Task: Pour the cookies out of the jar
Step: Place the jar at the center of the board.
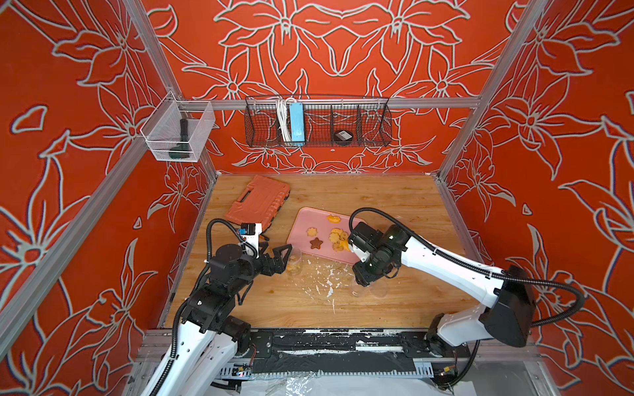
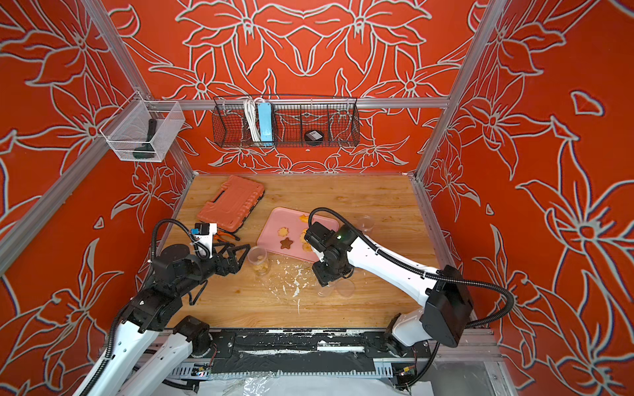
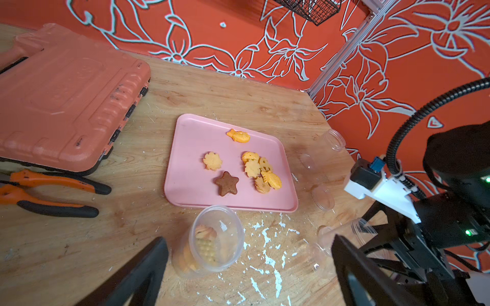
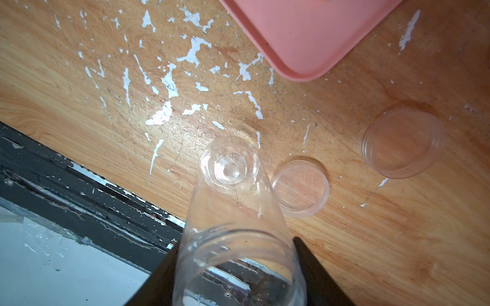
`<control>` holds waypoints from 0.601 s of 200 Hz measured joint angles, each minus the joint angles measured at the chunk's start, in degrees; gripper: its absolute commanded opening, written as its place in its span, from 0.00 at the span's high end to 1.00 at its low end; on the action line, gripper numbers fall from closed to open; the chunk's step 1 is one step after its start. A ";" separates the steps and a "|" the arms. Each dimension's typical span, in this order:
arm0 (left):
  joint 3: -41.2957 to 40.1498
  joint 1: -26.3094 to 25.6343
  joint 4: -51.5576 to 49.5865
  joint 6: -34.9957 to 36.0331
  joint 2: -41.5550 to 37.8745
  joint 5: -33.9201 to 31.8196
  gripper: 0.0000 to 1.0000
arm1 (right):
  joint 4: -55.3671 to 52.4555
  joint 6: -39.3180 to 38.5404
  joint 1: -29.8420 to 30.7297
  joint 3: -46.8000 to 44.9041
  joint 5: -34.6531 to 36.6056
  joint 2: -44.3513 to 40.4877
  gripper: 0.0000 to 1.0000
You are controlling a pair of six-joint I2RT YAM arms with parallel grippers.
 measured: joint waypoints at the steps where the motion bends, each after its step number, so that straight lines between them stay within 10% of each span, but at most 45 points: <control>1: 0.00 0.00 0.00 0.00 0.00 0.00 0.03 | 0.00 0.00 0.00 -0.02 0.07 0.00 0.47; 120: 0.00 -0.33 0.00 -0.07 -0.74 -0.46 0.03 | -1.62 0.37 0.00 -1.64 6.62 0.04 0.46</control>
